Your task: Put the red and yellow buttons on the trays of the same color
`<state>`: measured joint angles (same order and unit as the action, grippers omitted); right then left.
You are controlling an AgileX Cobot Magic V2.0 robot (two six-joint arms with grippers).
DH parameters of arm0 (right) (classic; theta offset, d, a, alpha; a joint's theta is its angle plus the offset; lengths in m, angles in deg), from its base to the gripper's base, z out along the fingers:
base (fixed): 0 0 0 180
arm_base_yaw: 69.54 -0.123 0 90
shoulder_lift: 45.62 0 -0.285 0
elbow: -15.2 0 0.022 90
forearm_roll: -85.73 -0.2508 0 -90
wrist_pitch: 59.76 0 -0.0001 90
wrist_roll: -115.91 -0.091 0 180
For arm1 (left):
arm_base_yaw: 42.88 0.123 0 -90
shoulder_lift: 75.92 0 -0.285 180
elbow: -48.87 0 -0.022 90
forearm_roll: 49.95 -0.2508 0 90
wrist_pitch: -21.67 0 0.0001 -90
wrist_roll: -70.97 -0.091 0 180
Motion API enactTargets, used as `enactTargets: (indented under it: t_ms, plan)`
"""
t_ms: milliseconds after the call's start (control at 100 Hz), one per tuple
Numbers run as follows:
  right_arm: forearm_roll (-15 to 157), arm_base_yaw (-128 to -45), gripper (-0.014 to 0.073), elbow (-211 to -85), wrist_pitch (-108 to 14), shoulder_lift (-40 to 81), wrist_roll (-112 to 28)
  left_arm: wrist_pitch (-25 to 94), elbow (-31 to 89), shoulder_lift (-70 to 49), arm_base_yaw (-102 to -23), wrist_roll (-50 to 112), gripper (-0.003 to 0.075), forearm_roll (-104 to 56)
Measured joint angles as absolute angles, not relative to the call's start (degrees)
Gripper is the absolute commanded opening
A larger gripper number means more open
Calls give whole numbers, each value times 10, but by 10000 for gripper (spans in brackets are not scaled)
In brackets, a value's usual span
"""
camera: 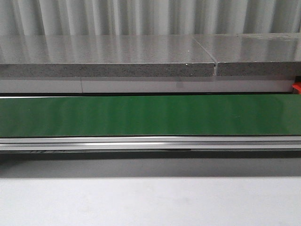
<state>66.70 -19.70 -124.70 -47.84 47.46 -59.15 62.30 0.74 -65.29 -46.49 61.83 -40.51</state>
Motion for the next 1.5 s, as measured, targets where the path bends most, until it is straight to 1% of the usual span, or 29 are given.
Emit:
enactTargets:
  t_ms: [50,100,370,640,760,970,1110,1500]
  plan:
    - [667,-197,567,-1247,-478,475,-591,623,7,-653,-465,618,-21,-405]
    - [667,-197,577,-1247,-478,475,-590,623,7,-653,-465,618,-21,-405]
    - [666,-197,577,-1247,-480,462,-588,623,7,-653,-465,618,-21,-405]
    - [658,-197,577,-1260,-483,380,-588,623,7,-653,-465,618,-21,-405]
    - [645,-216,577,-1277,-482,345,-588,623,7,-653,-465,618,-21,-405]
    - [643,-309,575,-1302,-478,294,-586,623,7,-653,-465,618,-21,-405]
    - [643,-389,573,-1307,-477,258,-574,623,7,-653,-465,618,-21,-405]
    - [643,-596,573,-1307,-475,148,-503,623,7,-653,-465,618,-21,-405]
